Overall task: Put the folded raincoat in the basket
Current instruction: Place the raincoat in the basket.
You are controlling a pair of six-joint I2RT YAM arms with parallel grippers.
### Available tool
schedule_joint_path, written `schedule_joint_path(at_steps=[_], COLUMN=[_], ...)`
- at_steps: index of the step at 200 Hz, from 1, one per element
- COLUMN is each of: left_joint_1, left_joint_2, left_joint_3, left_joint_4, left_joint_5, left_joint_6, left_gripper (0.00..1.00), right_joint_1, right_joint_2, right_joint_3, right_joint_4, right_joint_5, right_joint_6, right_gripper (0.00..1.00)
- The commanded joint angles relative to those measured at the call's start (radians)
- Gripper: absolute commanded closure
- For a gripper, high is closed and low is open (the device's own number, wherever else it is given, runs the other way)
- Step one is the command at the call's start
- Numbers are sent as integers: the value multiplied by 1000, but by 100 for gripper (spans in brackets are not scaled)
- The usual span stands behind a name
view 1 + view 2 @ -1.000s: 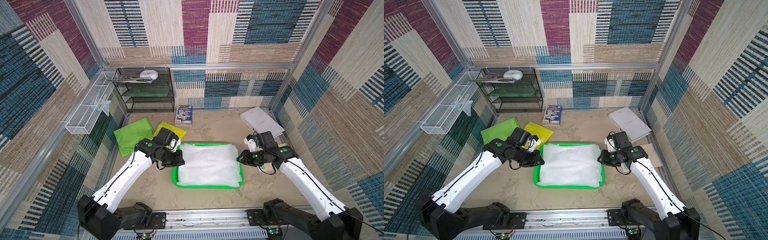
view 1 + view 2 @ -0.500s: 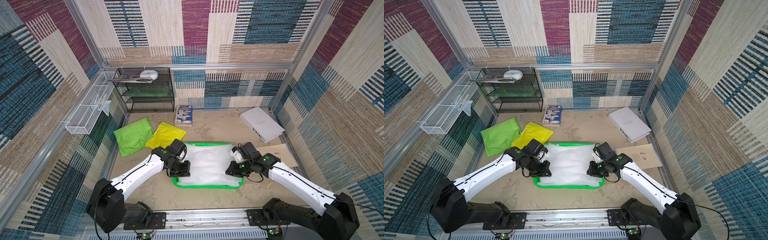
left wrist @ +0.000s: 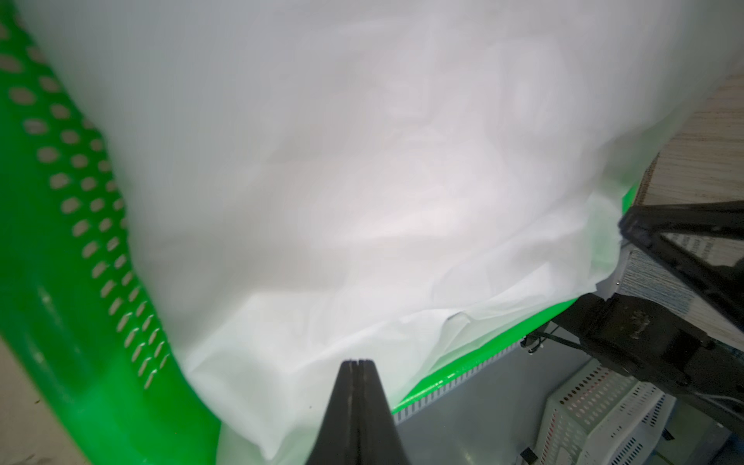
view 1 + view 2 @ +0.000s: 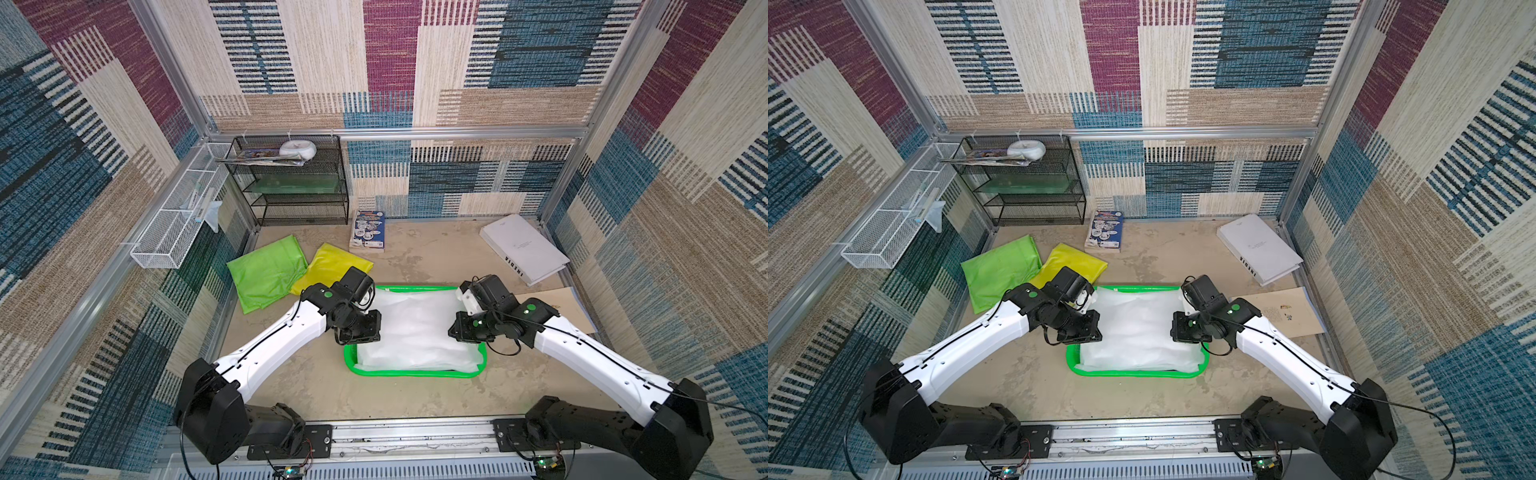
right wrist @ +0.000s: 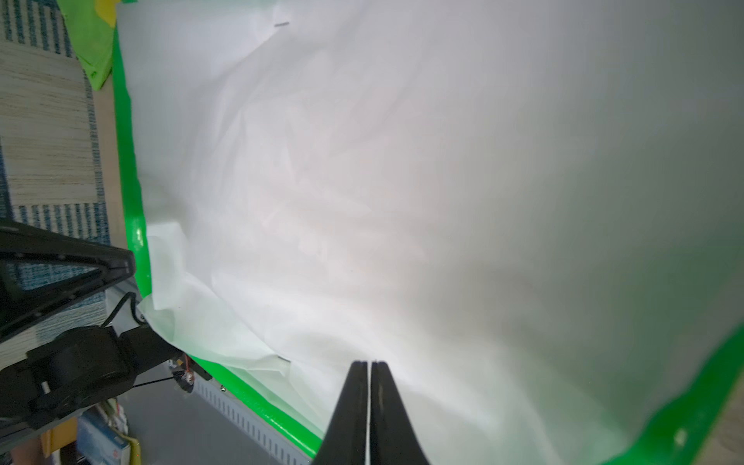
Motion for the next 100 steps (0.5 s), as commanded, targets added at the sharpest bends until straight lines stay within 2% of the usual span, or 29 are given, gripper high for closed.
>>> schedule_joint_path(at_steps=[1, 22, 48, 79, 100], left_joint_1=[-30, -49, -48, -46, -37], left_joint_2=[43, 65, 78, 27, 16], left_joint_3=[10, -41, -124, -162, -129], left_joint_4=[43, 46, 20, -9, -58], left_joint_5=[64, 51, -13, -61, -105], left_joint_6=[-14, -14, -1, 4, 24], left_gripper=[100, 100, 100, 100, 100], right_joint_1=[43, 58, 58, 59, 59], right_joint_2=[45, 74, 33, 59, 115], right_joint_3=[-10, -56, -134, -84, 1], right_joint_4=[58, 6, -12, -134, -197], right_joint_5=[-79, -51, -21, 90, 198], right_joint_6=[25, -21, -50, -96, -128], right_gripper=[89, 88, 87, 87, 86])
